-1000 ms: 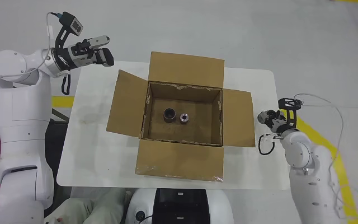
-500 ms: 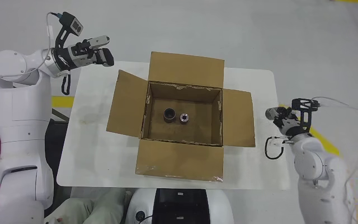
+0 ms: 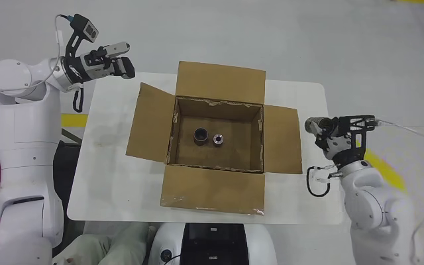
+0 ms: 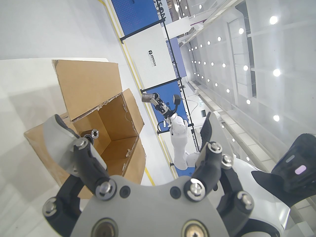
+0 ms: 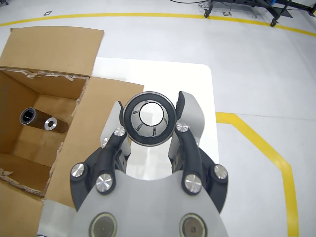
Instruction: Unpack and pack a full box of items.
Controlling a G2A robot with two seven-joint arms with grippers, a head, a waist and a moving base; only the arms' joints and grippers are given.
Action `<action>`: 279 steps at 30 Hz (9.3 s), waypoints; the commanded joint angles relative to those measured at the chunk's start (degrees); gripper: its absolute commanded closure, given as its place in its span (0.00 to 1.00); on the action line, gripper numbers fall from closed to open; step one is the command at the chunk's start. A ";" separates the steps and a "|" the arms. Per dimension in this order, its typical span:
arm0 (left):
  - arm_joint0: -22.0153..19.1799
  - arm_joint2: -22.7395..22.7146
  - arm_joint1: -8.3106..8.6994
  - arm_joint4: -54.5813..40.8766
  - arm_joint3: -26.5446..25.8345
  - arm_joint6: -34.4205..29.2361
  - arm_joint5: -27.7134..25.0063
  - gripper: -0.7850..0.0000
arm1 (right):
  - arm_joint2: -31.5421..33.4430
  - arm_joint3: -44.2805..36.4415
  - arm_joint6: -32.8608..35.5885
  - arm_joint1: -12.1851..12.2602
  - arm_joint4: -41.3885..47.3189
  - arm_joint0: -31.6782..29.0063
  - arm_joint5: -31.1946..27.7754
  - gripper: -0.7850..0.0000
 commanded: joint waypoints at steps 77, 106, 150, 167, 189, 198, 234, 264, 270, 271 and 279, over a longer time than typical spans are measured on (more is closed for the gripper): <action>0.00 0.00 0.00 0.00 0.00 0.00 0.00 0.00 | -41.13 29.35 18.79 -7.25 -12.72 32.10 13.41 1.00; 0.00 0.00 0.00 0.00 0.00 0.00 0.00 0.00 | -40.20 32.28 17.56 -8.74 -9.36 32.19 12.28 0.32; 0.00 0.00 0.00 0.00 0.00 0.00 0.00 0.00 | -2.68 0.96 16.26 -2.55 29.94 5.62 -11.90 0.05; 0.00 0.00 0.00 0.00 0.00 0.00 0.00 0.00 | 10.06 9.51 14.36 -0.78 42.45 2.83 -12.38 0.00; 0.00 0.00 0.00 0.00 0.00 0.00 0.00 0.00 | 11.34 21.65 18.41 0.75 53.03 5.12 -13.89 0.00; 0.00 0.00 0.00 0.00 0.00 0.00 0.00 0.00 | 11.34 21.65 18.41 0.75 53.03 5.12 -13.89 0.00; 7.03 2.27 0.72 1.14 3.95 1.51 -10.83 0.00 | 11.34 21.65 18.41 0.75 53.03 5.12 -13.89 0.00; -0.73 17.48 -3.25 -14.08 1.28 -4.92 -6.26 0.00 | 11.34 21.65 18.41 0.75 53.03 5.12 -13.89 0.00; -2.21 21.08 -4.06 -12.69 0.72 -6.84 -6.55 0.00 | 11.34 21.65 18.41 0.75 53.03 5.12 -13.89 0.00; -2.55 22.01 -4.19 -11.54 0.76 -7.71 -6.73 0.00 | 11.34 21.65 18.41 0.75 53.03 5.12 -13.89 0.00; -4.65 27.06 -5.31 -5.56 1.80 -7.34 -9.81 0.00 | 11.34 21.65 18.41 0.75 53.03 5.12 -13.89 0.00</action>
